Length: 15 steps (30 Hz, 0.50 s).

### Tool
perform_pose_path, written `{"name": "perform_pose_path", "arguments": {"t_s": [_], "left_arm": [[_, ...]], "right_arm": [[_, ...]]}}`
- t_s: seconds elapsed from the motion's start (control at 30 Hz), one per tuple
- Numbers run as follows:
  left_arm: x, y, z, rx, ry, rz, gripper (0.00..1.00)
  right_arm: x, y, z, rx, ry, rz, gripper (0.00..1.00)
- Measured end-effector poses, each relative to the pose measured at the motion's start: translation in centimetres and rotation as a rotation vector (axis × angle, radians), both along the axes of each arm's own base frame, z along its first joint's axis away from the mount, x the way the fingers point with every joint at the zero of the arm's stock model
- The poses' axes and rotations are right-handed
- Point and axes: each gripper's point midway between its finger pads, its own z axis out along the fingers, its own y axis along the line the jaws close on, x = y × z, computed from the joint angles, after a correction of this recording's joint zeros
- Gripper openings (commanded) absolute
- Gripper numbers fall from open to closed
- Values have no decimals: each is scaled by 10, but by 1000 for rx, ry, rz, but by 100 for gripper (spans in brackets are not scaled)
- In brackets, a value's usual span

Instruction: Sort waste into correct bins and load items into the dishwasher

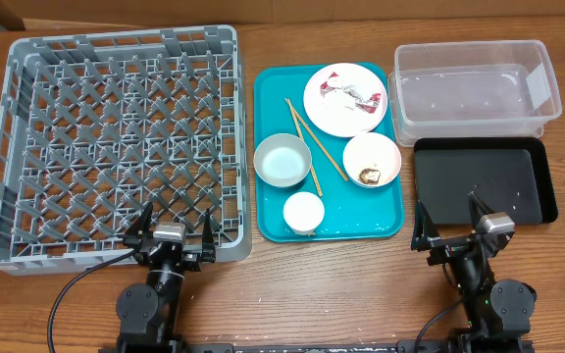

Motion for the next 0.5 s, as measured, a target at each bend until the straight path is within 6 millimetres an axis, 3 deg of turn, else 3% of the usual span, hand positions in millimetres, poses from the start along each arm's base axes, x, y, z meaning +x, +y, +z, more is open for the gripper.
{"name": "perform_pose_path", "arguments": {"t_s": [0.5], "left_arm": [[0, 0, 0, 0, 0, 0, 100]], "right_arm": [[0, 0, 0, 0, 0, 0, 100]]}}
